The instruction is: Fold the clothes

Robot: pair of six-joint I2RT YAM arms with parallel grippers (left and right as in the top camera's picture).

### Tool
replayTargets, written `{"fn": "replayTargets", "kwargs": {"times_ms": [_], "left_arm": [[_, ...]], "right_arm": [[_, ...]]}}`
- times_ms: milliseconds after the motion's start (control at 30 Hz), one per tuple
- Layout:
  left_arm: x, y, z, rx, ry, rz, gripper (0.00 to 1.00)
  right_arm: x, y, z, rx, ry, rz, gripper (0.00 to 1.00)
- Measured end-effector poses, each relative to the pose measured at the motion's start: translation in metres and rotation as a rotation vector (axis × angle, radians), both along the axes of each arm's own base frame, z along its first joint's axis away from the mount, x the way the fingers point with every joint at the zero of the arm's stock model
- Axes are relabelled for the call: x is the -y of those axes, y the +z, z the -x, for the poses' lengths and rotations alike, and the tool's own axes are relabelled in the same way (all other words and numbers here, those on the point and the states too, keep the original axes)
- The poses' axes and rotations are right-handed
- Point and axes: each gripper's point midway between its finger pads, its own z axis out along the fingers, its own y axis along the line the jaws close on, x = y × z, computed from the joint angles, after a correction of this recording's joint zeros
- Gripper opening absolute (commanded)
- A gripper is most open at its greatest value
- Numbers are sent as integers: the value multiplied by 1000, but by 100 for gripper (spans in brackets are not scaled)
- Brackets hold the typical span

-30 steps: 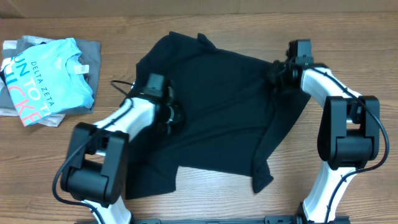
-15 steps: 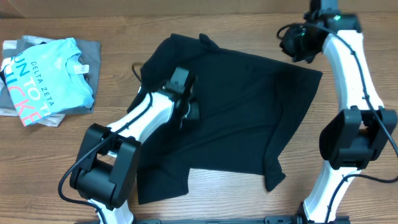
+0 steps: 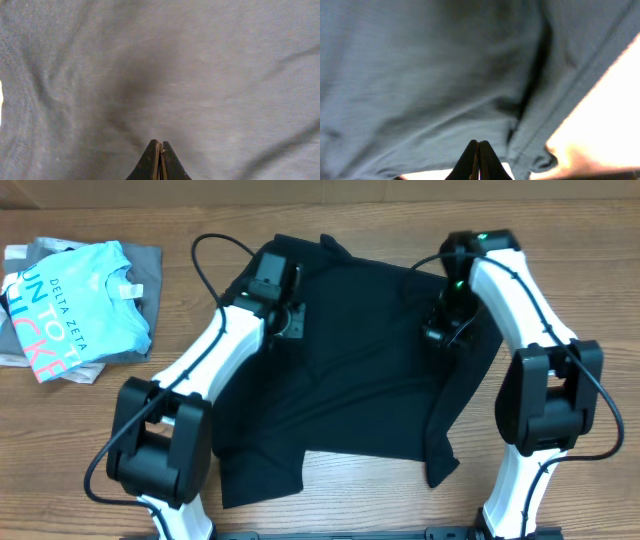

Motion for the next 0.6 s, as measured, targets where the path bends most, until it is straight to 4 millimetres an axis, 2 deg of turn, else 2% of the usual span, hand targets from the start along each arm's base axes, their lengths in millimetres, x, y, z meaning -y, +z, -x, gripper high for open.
{"fn": "replayTargets", "kwargs": {"times_ms": [167, 267, 433, 600], "left_arm": [[-16, -41, 1, -93, -43, -11, 4], [-16, -63, 6, -141, -69, -23, 4], [-11, -60, 0, -117, -96, -8, 4], [-10, -59, -4, -98, -99, -3, 4]], "right_arm": [[11, -14, 21, -70, -24, 118, 4], [17, -18, 28, -76, -38, 149, 4], [21, -29, 43, -67, -62, 168, 4], [21, -57, 65, -104, -77, 161, 4]]}}
